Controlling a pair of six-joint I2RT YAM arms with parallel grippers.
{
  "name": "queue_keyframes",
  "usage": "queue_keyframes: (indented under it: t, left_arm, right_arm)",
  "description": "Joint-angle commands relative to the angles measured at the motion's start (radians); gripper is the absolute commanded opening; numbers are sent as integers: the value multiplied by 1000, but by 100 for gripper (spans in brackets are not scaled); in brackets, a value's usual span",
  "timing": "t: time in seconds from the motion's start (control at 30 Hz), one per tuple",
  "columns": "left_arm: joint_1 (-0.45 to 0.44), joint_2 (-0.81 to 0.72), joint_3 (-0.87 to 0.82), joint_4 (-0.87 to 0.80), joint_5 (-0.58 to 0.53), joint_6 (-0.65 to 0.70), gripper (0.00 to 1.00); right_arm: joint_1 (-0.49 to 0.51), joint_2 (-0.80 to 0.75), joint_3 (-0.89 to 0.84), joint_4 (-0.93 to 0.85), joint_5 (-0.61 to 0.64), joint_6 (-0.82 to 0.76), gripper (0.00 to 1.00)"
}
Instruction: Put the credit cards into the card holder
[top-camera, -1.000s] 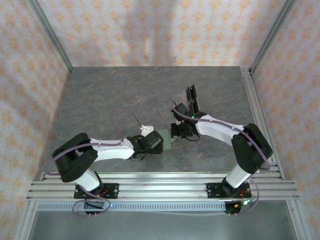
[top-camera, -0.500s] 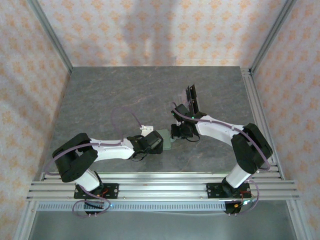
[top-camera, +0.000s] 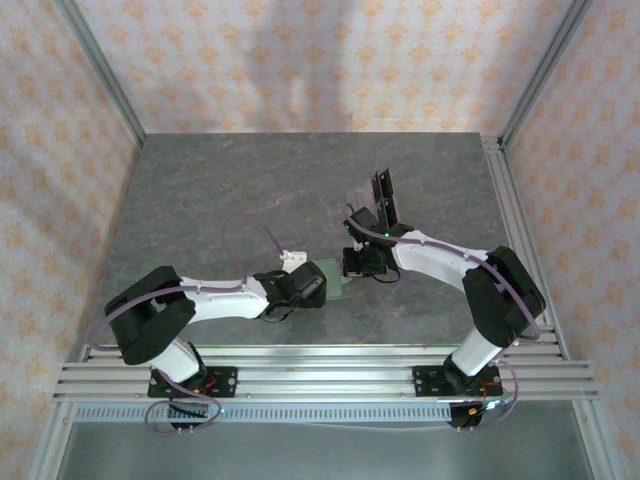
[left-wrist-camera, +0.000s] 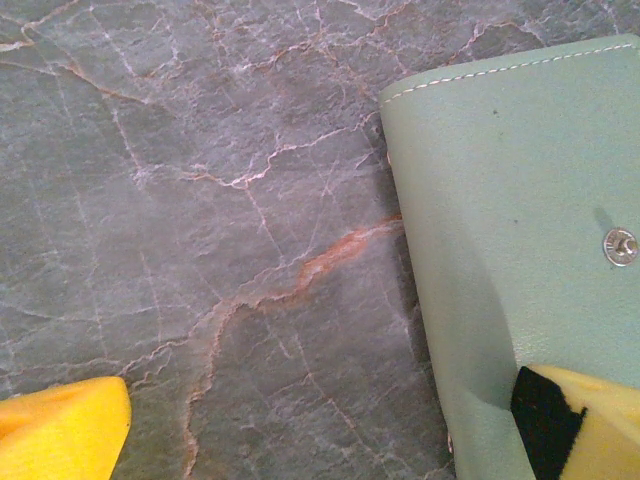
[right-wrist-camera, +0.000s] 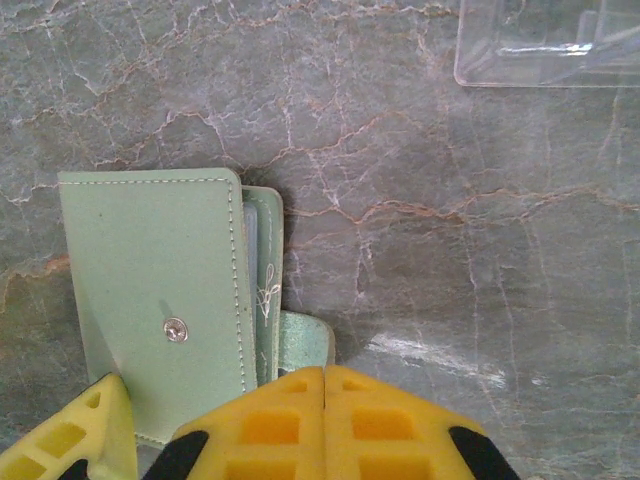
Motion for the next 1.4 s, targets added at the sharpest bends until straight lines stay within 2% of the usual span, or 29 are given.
queue_keyframes:
  t: [0.0, 0.37, 1.37]
  left_arm:
    - [-2, 31, -27, -46, -7, -4, 100]
    - [-2, 35, -24, -44, -5, 2, 100]
    - [-2, 53, -7, -39, 13, 30, 100]
  right_arm:
    - [-5, -39, -5, -14, 7, 1, 0]
    - [-5, -39, 9, 46, -125, 47, 0]
    - [16, 40, 51, 94, -128, 71, 0]
